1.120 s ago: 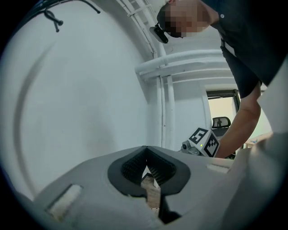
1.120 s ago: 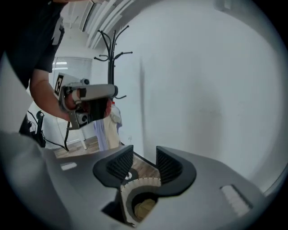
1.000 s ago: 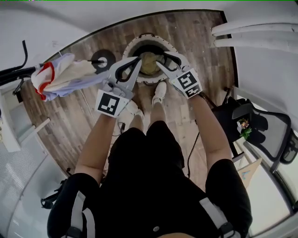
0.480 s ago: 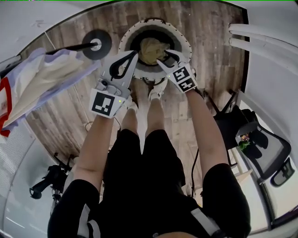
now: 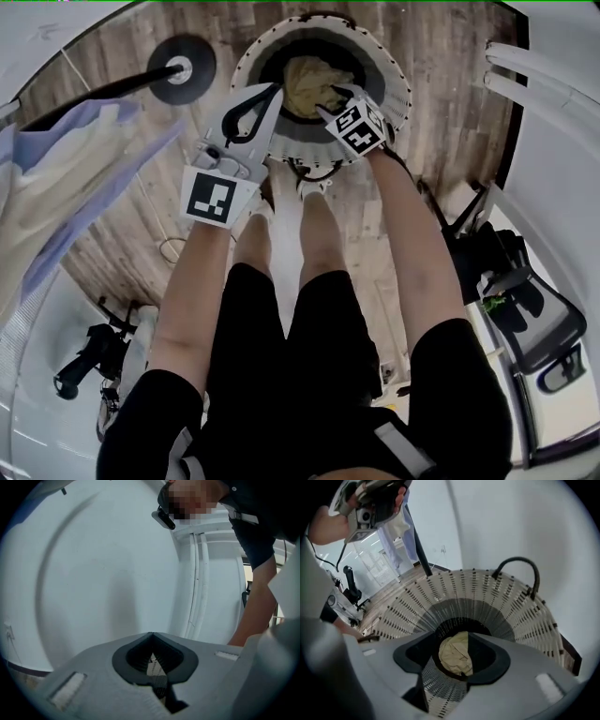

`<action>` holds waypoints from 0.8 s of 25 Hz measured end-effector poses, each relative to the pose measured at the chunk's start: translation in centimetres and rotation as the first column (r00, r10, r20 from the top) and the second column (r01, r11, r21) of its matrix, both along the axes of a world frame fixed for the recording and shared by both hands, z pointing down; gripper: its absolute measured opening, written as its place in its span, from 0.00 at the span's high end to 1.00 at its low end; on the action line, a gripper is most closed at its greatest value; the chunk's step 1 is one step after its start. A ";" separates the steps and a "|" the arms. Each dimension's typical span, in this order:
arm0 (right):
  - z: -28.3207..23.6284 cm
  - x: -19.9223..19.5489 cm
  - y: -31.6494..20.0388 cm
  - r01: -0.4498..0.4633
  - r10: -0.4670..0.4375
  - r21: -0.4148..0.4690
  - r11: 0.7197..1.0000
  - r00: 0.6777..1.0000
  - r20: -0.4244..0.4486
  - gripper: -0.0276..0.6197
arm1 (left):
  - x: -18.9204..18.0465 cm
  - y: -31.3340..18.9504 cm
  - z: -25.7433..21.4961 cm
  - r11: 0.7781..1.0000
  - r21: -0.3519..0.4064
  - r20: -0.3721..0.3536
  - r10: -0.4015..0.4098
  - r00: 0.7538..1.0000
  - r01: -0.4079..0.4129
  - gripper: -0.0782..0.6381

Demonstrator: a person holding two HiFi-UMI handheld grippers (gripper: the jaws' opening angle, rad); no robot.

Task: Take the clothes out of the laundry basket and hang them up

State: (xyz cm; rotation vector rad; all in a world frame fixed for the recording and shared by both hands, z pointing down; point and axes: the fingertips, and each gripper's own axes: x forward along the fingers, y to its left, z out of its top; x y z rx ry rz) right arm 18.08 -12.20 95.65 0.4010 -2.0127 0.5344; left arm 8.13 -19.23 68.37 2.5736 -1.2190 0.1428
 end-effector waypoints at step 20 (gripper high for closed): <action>22.0 0.9 0.2 0.123 -0.142 -0.176 0.977 0.985 -0.100 0.49 | 2.9 -2.5 16.0 0.999 -0.012 0.062 0.038 0.997 -0.038 0.89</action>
